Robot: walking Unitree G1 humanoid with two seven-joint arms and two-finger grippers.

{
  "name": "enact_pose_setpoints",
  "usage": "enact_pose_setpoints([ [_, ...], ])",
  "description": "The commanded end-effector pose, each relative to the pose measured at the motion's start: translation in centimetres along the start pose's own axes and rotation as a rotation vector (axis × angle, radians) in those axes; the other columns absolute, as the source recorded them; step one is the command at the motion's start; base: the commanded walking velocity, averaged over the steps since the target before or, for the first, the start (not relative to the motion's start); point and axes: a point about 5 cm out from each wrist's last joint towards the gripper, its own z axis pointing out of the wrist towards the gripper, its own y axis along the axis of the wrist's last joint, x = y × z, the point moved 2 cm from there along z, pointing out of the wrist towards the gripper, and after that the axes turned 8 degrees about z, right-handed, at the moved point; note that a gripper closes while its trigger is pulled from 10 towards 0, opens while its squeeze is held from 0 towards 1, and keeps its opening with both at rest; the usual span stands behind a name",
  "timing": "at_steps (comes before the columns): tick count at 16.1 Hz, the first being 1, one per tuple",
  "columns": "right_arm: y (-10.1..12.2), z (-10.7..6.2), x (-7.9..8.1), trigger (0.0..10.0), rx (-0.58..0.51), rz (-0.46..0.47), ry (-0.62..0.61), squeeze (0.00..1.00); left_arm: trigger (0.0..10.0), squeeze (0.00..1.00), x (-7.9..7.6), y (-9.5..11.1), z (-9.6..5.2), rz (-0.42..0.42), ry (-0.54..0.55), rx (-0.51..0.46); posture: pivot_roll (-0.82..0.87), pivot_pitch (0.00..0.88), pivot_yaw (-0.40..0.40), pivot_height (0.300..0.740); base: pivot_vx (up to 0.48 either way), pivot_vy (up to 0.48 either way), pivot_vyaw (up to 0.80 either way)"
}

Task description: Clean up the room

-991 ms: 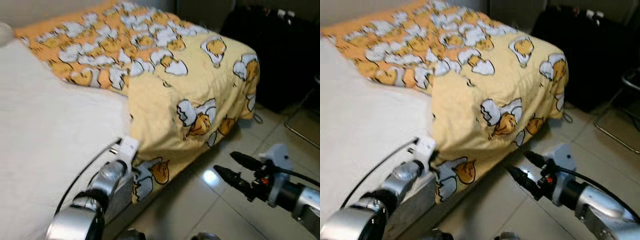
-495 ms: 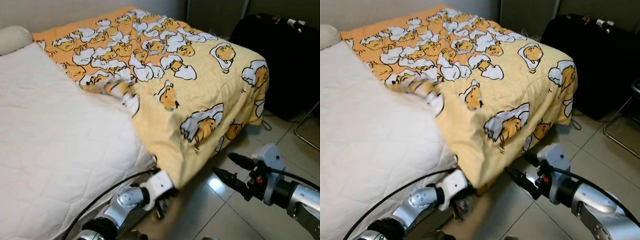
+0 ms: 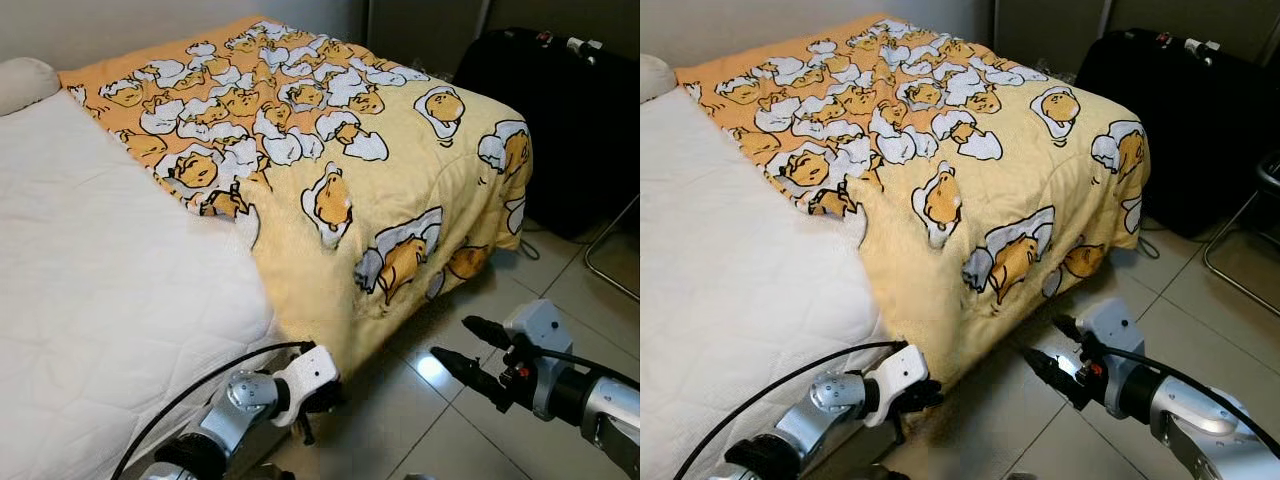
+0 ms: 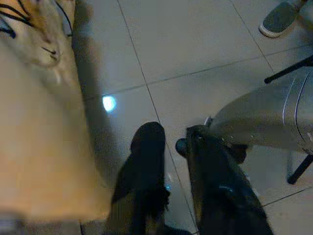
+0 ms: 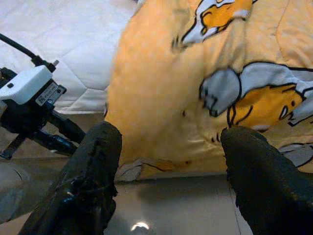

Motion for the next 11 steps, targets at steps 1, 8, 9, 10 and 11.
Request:
enact_pose_setpoints([
  [1, 0.0, 0.3, 0.1, 10.0, -0.002, -0.010, 0.010, 0.00, 10.0, 1.00, 0.2, 0.1, -0.2, -0.011, 0.008, -0.005, -0.15, 0.000, 0.080, 0.740, 0.000, 0.000, 0.00],
  [8, 0.4, 1.0, -0.4, 10.0, -0.058, -0.012, -0.066, 0.00, 10.0, 1.00, 6.5, 1.4, -2.4, -0.229, 0.477, -0.121, -0.15, 0.000, 0.088, 0.740, 0.000, 0.000, 0.00],
  [9, 0.4, 1.0, -0.1, 10.0, -0.068, -0.010, -0.072, 0.00, 10.0, 1.00, 8.6, 1.3, -3.7, -0.320, 0.634, -0.144, -0.16, 0.000, 0.089, 0.740, 0.000, 0.000, 0.00],
  [10, 0.4, 1.0, 0.2, 10.0, -0.071, -0.006, -0.069, 0.00, 10.0, 1.00, 9.8, 1.1, -4.6, -0.346, 0.714, -0.134, -0.16, 0.000, 0.089, 0.740, 0.000, 0.000, 0.00],
  [11, 0.4, 1.1, 0.4, 10.0, -0.074, -0.006, -0.071, 0.00, 10.0, 1.00, 10.6, 0.9, -5.2, -0.337, 0.763, -0.106, -0.17, 0.000, 0.087, 0.740, 0.000, 0.000, 0.00],
])
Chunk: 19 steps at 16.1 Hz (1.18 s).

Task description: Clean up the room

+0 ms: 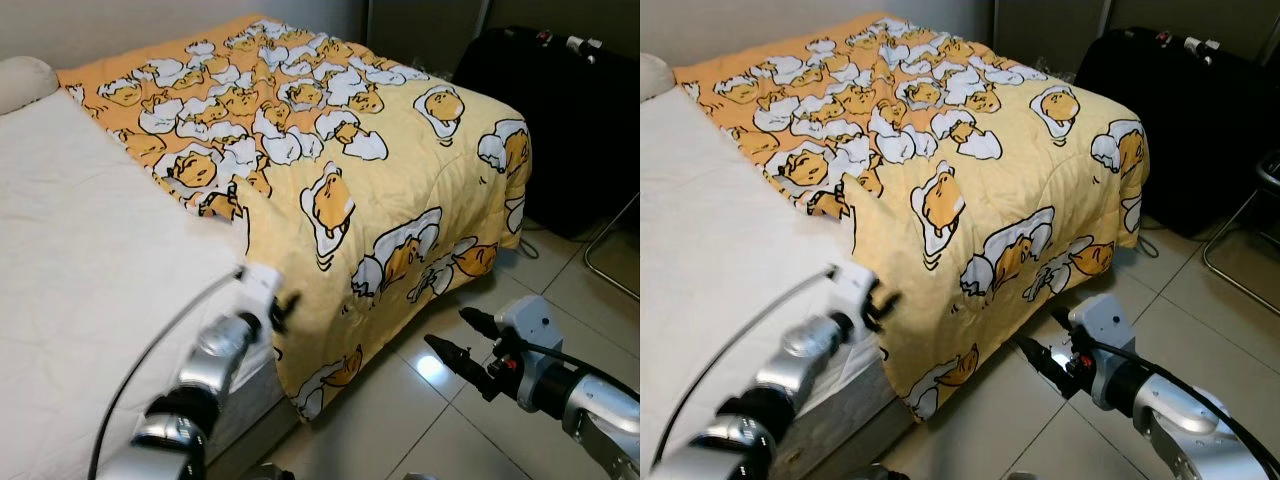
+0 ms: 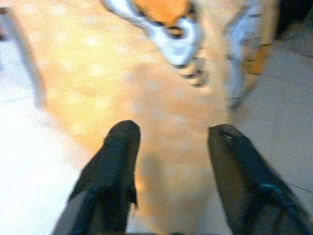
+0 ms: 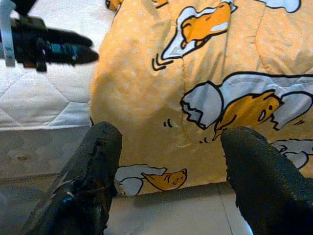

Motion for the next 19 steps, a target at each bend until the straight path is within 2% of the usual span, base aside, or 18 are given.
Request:
enact_pose_setpoints([
  [1, 0.7, 0.1, 0.2, 10.0, -0.032, -0.020, -0.017, 0.00, 10.0, 1.00, 1.4, -0.8, -0.2, -0.024, 0.099, 0.050, -0.18, 0.004, 0.085, 0.740, 0.000, 0.000, 0.00],
  [2, 1.1, 0.2, 0.0, 10.0, -0.055, -0.014, -0.053, 0.00, 10.0, 1.00, 3.1, -0.9, -0.2, -0.094, 0.206, 0.084, -0.19, 0.018, 0.078, 0.740, 0.000, 0.000, 0.00],
  [3, 1.1, 0.2, 0.0, 10.0, -0.055, -0.014, -0.053, 0.00, 10.0, 1.00, 3.1, -0.9, -0.2, -0.094, 0.206, 0.084, -0.19, 0.018, 0.078, 0.740, 0.000, 0.000, 0.00],
  [5, 1.7, 0.2, 0.4, 10.0, -0.081, 0.000, -0.078, 0.00, 10.0, 1.00, 3.8, -1.3, -0.3, -0.161, 0.265, 0.123, -0.22, 0.055, 0.064, 0.740, 0.000, 0.000, 0.00],
  [6, 1.9, 0.0, 0.7, 10.0, -0.087, 0.005, -0.082, 0.00, 10.0, 0.81, 3.8, -1.4, -0.2, -0.194, 0.277, 0.139, -0.24, 0.077, 0.056, 0.740, 0.000, 0.000, 0.00],
  [7, 2.1, -0.3, 1.0, 10.0, -0.095, 0.014, -0.086, 0.00, 10.0, 0.29, 3.8, -1.2, 0.0, -0.254, 0.284, 0.137, -0.26, 0.102, 0.049, 0.740, 0.000, 0.000, 0.00],
  [8, 2.2, -0.6, 1.2, 10.0, -0.097, 0.017, -0.088, 0.00, 10.0, 0.02, 3.9, -0.9, 0.2, -0.301, 0.290, 0.130, -0.27, 0.126, 0.043, 0.740, 0.000, 0.000, 0.00],
  [9, 2.4, -0.9, 1.4, 10.0, -0.095, 0.016, -0.091, 0.00, 10.0, 0.01, 3.8, -0.6, 0.3, -0.339, 0.288, 0.120, -0.29, 0.144, 0.043, 0.740, 0.000, 0.000, 0.00],
  [10, 2.4, -1.0, 1.5, 10.0, -0.093, 0.017, -0.092, 0.00, 10.0, 0.01, 3.8, -0.5, 0.4, -0.344, 0.291, 0.117, -0.29, 0.151, 0.044, 0.740, 0.000, 0.000, 0.00],
  [14, 2.9, -1.7, 3.1, 10.0, -0.095, 0.036, -0.080, 0.00, 10.0, 0.00, 3.6, -1.6, 0.1, -0.260, 0.340, 0.196, -0.32, 0.179, 0.037, 0.740, 0.000, 0.000, 0.00],
  [16, 2.7, -2.1, 3.7, 10.0, -0.083, 0.047, -0.071, 0.00, 10.0, 0.00, 3.5, -2.6, -0.3, -0.253, 0.360, 0.232, -0.33, 0.195, 0.039, 0.740, 0.000, 0.000, 0.00],
  [19, 2.6, -2.5, 3.8, 10.0, -0.071, 0.058, -0.076, 0.00, 10.0, 0.00, 2.0, -2.7, 0.0, -0.279, 0.284, 0.212, -0.33, 0.191, 0.037, 0.740, 0.000, 0.000, 0.00],
])
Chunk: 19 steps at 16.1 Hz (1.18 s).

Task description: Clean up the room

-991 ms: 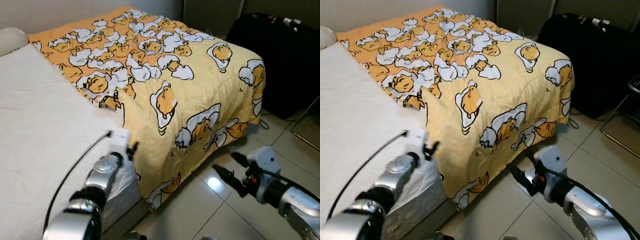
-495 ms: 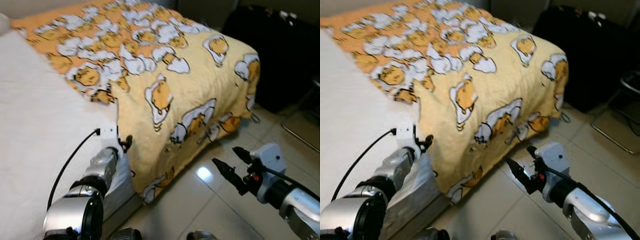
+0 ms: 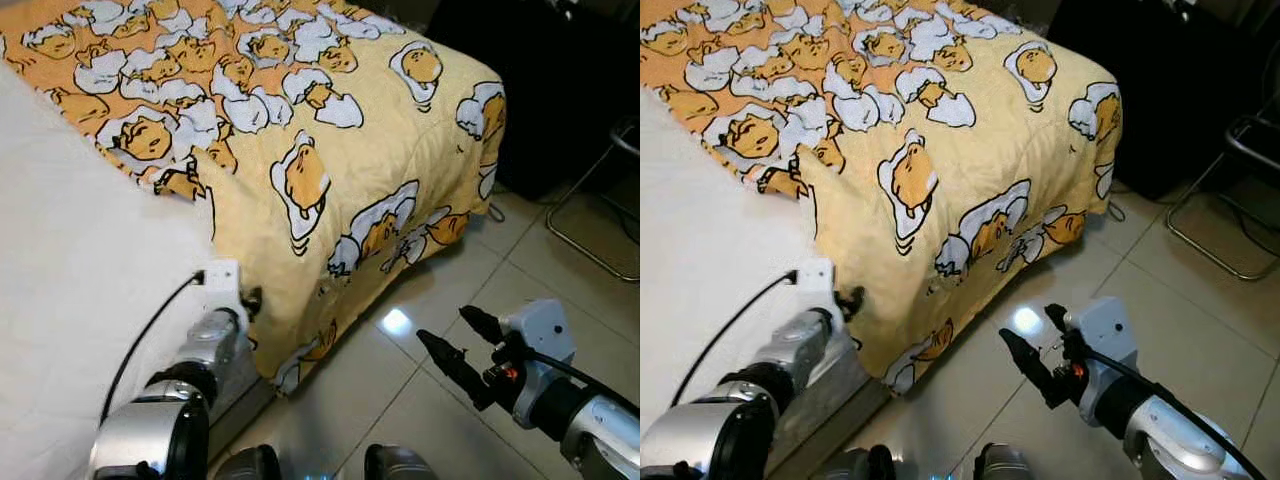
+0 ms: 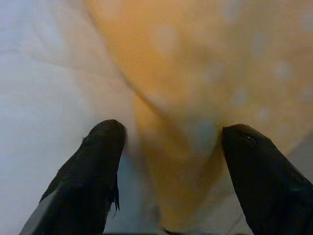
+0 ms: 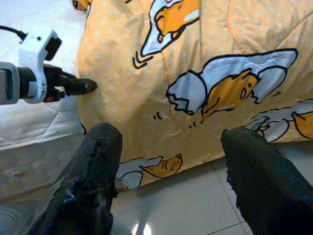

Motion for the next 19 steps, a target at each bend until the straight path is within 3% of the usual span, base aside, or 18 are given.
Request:
enact_pose_setpoints([
  [1, 0.2, -0.5, 0.0, 10.0, 0.005, -0.002, -0.006, 0.00, 7.8, 0.00, -0.4, -0.6, -0.1, 0.007, -0.023, 0.019, -0.33, 0.192, 0.037, 0.740, 0.000, 0.000, 0.00],
  [2, 0.2, -0.6, 0.2, 10.0, 0.007, 0.002, 0.006, 0.00, 5.8, 0.00, -0.6, -0.6, -0.1, 0.014, -0.025, 0.019, -0.33, 0.192, 0.037, 0.740, 0.000, 0.000, 0.00],
  [3, 0.3, -0.6, 0.5, 10.0, 0.011, 0.004, 0.025, 0.00, 0.5, 0.00, -0.6, -0.6, -0.1, 0.014, -0.024, 0.014, -0.34, 0.191, 0.035, 0.740, 0.000, 0.000, 0.00],
  [4, 0.3, -0.7, 0.6, 10.0, 0.012, 0.004, 0.030, 0.00, 0.0, 0.00, -0.6, -0.6, -0.1, 0.012, -0.026, 0.010, -0.34, 0.191, 0.035, 0.740, 0.000, 0.000, 0.00],
  [11, 0.3, -0.8, 0.7, 10.0, 0.012, 0.016, 0.026, 0.00, 0.0, 0.00, -0.3, -0.2, 0.0, 0.012, -0.025, -0.008, -0.34, 0.180, 0.048, 0.740, 0.000, 0.000, 0.00],
  [19, 0.2, -0.8, 0.5, 10.0, 0.011, 0.021, 0.017, 0.00, 0.0, 0.00, -1.4, 0.3, 0.0, -0.009, -0.070, -0.030, -0.34, 0.173, 0.056, 0.740, 0.000, 0.000, 0.00],
])
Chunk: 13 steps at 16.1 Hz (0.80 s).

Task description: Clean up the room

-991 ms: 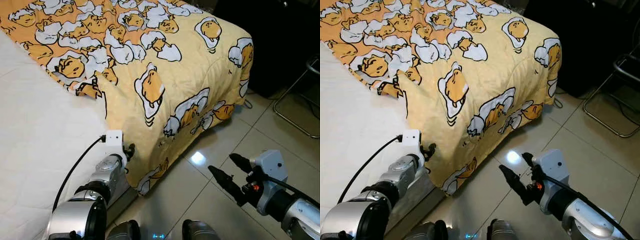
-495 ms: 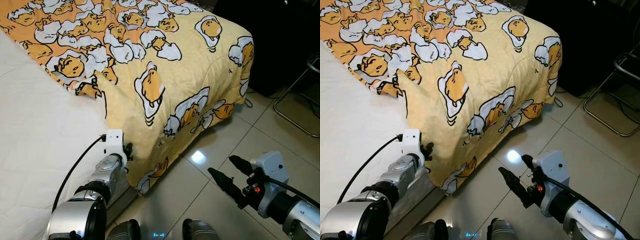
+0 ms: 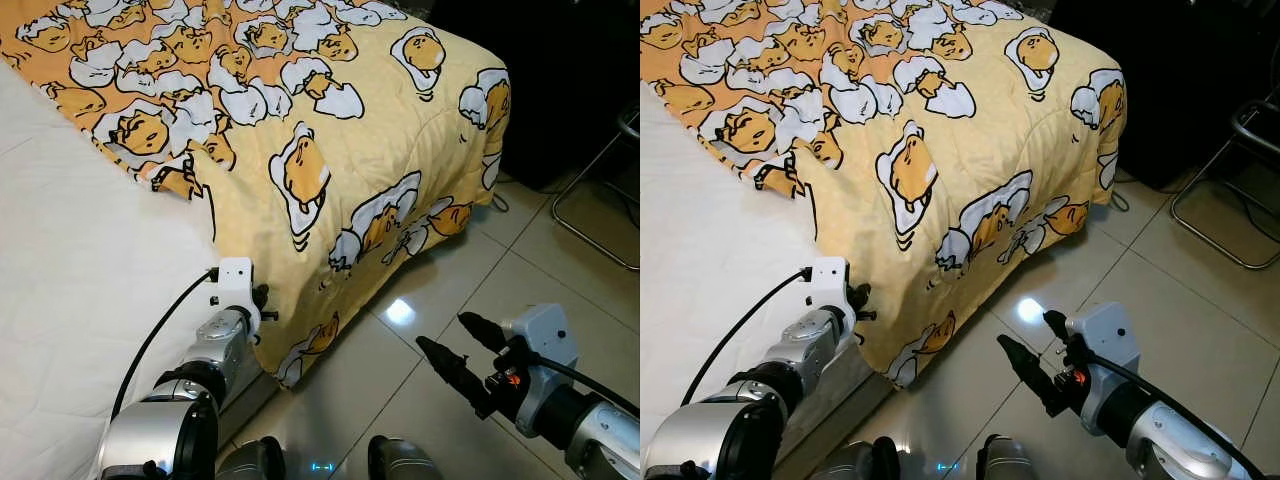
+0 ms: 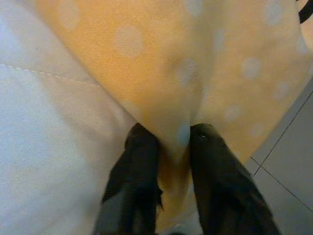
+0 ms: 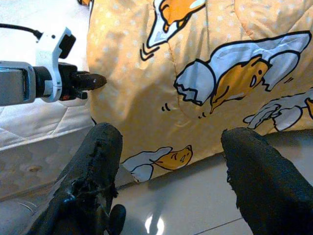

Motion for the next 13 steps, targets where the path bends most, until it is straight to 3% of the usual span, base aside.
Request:
enact_pose_setpoints([
  [1, 0.3, -0.2, 0.1, 10.0, -0.008, -0.008, -0.001, 0.00, 0.0, 0.00, -0.2, -0.2, 0.0, -0.005, -0.009, 0.002, -0.35, 0.171, 0.056, 0.740, 0.000, 0.000, 0.00],
  [5, 0.2, 0.1, -0.1, 10.0, -0.009, -0.012, -0.001, 0.00, 0.0, 0.00, 0.0, 0.2, 0.0, -0.031, -0.024, -0.014, -0.34, 0.144, 0.060, 0.740, 0.000, 0.000, 0.00],
  [13, 0.6, 2.6, -0.9, 10.0, -0.062, -0.035, 0.004, 0.00, 0.0, 0.00, -0.3, -0.1, -0.1, -0.014, -0.074, -0.025, -0.28, 0.047, 0.115, 0.740, 0.000, 0.000, 0.00],
])
